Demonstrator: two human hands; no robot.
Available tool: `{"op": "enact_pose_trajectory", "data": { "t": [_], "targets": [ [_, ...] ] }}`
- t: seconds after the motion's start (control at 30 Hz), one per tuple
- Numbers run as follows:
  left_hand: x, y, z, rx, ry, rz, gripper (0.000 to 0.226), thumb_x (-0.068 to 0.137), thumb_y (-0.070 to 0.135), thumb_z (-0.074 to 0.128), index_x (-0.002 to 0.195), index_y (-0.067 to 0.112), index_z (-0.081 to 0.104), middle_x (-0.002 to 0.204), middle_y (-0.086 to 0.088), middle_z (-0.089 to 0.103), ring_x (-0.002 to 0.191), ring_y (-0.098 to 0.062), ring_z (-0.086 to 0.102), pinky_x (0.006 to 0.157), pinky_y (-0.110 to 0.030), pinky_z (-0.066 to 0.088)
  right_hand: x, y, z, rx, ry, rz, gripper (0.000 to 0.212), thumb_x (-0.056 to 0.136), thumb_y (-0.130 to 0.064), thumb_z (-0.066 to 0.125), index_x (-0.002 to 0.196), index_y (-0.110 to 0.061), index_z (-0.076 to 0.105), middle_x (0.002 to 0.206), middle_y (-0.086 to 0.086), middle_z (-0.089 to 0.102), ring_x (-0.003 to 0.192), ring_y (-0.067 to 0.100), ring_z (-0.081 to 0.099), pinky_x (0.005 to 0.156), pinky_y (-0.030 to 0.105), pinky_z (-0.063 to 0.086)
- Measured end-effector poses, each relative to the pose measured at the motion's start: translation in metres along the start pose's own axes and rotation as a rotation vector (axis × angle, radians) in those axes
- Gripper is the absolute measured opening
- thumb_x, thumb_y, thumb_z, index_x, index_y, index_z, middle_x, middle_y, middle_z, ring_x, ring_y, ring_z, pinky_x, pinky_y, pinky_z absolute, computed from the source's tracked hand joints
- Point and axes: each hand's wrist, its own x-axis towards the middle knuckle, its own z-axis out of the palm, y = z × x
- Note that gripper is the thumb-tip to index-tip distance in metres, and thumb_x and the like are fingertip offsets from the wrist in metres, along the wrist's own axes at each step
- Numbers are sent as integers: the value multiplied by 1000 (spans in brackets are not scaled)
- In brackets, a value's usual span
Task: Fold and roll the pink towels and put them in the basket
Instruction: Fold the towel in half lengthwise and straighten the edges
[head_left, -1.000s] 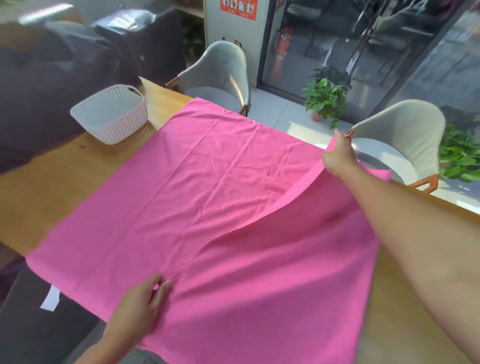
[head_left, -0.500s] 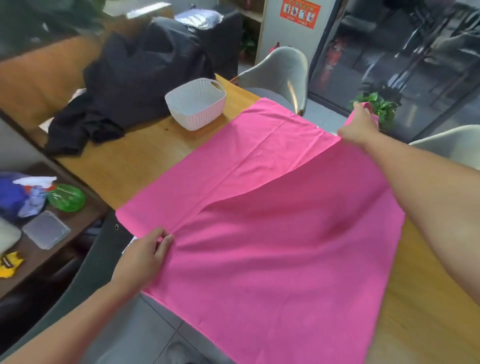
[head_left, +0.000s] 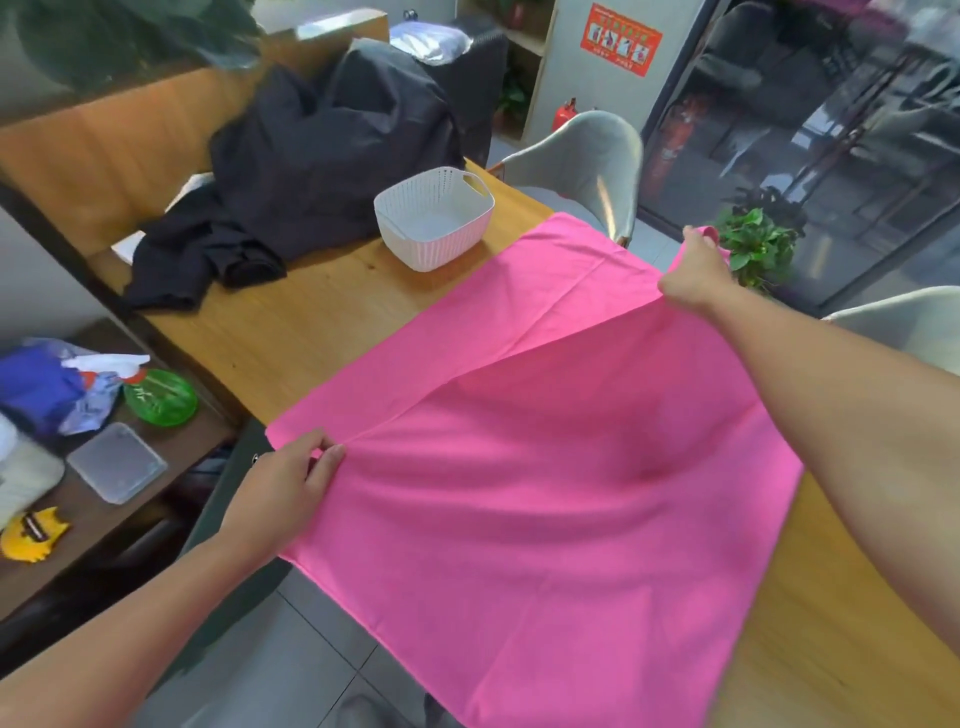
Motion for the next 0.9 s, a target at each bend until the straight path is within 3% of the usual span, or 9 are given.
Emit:
{"op": "enact_pose_trajectory", "data": {
  "t": [0.1, 0.2, 0.3, 0.5, 0.73, 0.83, 0.9],
  "targets": [
    [12, 3, -4, -8, -6, -5, 22, 104, 31, 51, 85, 24, 59, 58, 6, 62, 56, -14, 60, 52, -29, 37, 11, -14, 4, 8, 0, -7, 78, 84, -5, 57, 155, -10, 24, 157, 15, 30, 143, 34, 34, 120, 44, 24],
    [22, 3, -11, -27, 1, -21, 23, 104, 33, 51, 85, 23, 60, 60, 2, 65, 58, -18, 62, 56, -36, 46, 23, -32, 12, 48, 2, -45, 67, 87, -6, 58, 149, -8, 32, 152, 17, 35, 136, 37, 40, 109, 38, 33],
    [36, -1, -21, -29, 8, -39, 24, 103, 37, 50, 85, 25, 60, 64, 2, 67, 62, -17, 64, 61, -41, 51, 39, -47, 20, 40, -34, -57, 64, 88, -8, 59, 146, -5, 32, 149, 18, 35, 132, 41, 43, 108, 43, 34],
    [64, -24, -35, 2, 39, -85, 25, 103, 39, 49, 82, 31, 59, 60, 5, 65, 56, -15, 62, 54, -35, 47, 72, -72, 33, 67, -13, -22, 60, 84, -10, 54, 142, -9, 38, 146, 15, 39, 130, 37, 48, 112, 49, 29],
    [84, -53, -40, 65, 61, -164, 27, 103, 36, 50, 78, 30, 58, 67, 6, 65, 65, -16, 62, 62, -40, 50, 110, -90, 48, 39, -56, -66, 73, 83, -9, 56, 150, -9, 29, 155, 10, 30, 137, 35, 40, 109, 53, 35],
    [88, -58, -31, 69, 51, -214, 28, 103, 37, 48, 78, 30, 59, 66, 6, 65, 65, -16, 61, 62, -40, 50, 129, -99, 53, 85, -85, -102, 75, 85, -6, 54, 153, -11, 25, 159, 9, 24, 138, 35, 40, 107, 41, 38],
    [89, -62, -23, 106, 48, -254, 29, 104, 37, 48, 77, 28, 58, 66, 5, 64, 64, -17, 61, 61, -40, 49, 131, -105, 61, 173, -231, -124, 89, 89, -3, 57, 160, -18, 6, 168, 3, 1, 151, 26, 20, 107, 27, 30]
  ]
}}
